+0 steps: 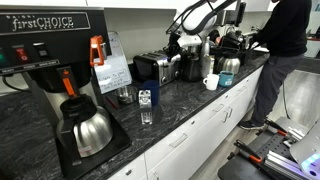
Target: Push the lever on the left side of the toaster downwards
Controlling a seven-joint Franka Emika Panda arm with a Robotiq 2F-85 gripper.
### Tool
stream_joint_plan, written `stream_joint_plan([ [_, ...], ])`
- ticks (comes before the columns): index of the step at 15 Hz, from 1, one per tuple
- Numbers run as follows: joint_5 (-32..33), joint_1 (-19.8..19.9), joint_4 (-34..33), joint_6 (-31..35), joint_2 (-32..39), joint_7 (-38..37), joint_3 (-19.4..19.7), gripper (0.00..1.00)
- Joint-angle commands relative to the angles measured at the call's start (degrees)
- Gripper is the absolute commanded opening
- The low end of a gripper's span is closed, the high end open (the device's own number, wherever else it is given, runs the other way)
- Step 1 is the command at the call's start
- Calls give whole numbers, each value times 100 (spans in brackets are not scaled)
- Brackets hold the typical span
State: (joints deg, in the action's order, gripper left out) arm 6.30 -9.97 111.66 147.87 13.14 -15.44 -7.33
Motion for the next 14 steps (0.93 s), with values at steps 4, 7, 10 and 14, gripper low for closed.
stream_joint_plan([
  [4, 161, -199, -498, 81, 408, -150, 210, 0],
  [7, 158, -242, -701, 72, 570, -124, 267, 0],
  [10, 151, -288, -789, 56, 702, -107, 319, 0],
  [14, 142, -332, -856, 35, 832, -105, 378, 0],
])
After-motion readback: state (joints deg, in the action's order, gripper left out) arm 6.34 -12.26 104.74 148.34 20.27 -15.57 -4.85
